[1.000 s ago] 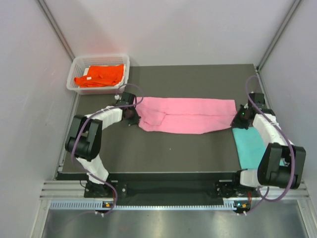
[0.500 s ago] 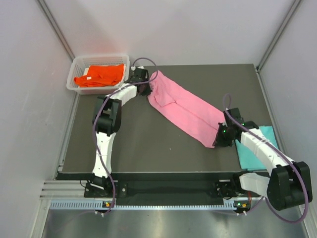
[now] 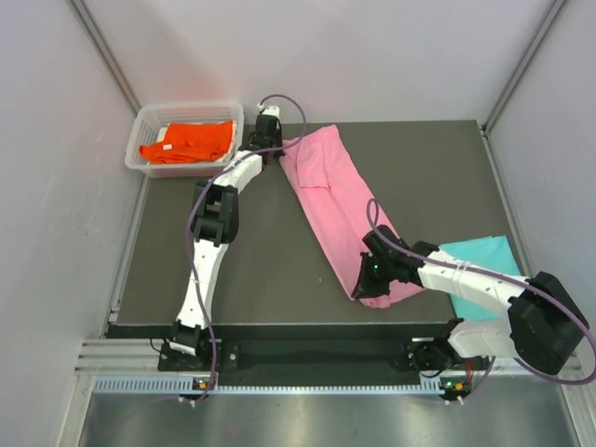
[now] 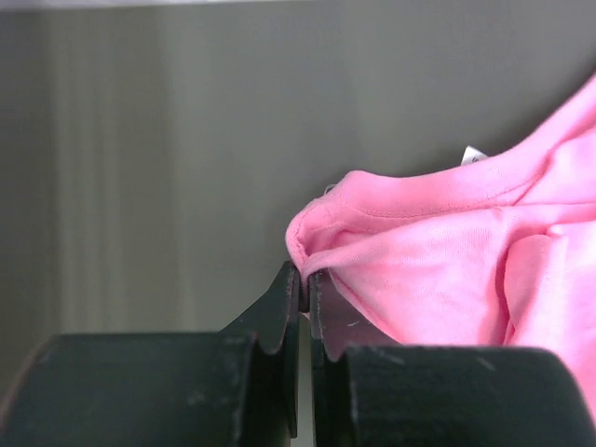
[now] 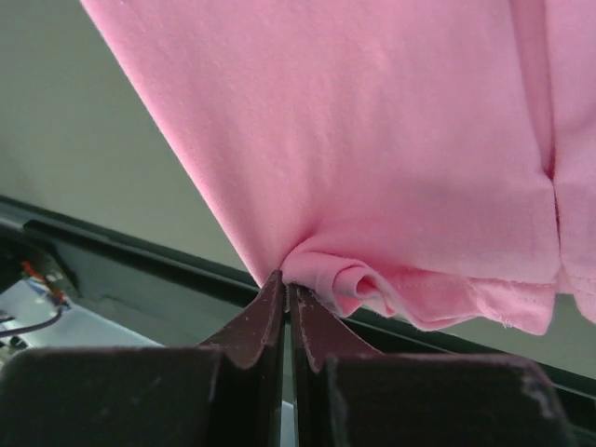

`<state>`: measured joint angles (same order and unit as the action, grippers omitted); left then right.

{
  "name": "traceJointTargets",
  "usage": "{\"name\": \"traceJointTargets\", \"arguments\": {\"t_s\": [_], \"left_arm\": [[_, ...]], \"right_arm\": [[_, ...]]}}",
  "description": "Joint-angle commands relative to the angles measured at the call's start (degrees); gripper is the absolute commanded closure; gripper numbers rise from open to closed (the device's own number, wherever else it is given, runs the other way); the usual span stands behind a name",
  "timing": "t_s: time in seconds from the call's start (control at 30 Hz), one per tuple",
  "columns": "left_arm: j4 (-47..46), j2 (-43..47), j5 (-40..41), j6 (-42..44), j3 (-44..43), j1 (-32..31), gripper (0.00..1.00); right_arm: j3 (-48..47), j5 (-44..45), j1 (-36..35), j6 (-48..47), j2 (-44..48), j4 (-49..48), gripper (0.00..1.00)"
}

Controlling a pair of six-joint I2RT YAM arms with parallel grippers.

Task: Fold and stack the t-shirts
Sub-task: Fold the tshirt

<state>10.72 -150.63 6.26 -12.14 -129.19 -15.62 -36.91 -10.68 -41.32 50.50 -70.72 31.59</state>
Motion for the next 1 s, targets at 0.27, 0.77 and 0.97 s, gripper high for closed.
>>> {"name": "traceJointTargets", "arguments": {"t_s": [0.27, 0.77, 0.97], "left_arm": [[-8.4, 2.1, 6.5, 13.5, -0.3, 1.1, 0.66], [20.0, 33.8, 4.1, 12.3, 4.4, -0.6, 0.49], [31.1, 53.3, -1.3, 3.3, 22.4, -0.6, 0.49]], "right_arm": [[-8.9, -1.2, -12.2, 12.5, -11.2, -12.9, 1.0], [-19.1, -4.4, -23.0, 23.1, -29.0, -29.7, 1.0], [-23.4, -7.3, -24.3, 16.8, -29.4, -26.7, 0.52]]}}
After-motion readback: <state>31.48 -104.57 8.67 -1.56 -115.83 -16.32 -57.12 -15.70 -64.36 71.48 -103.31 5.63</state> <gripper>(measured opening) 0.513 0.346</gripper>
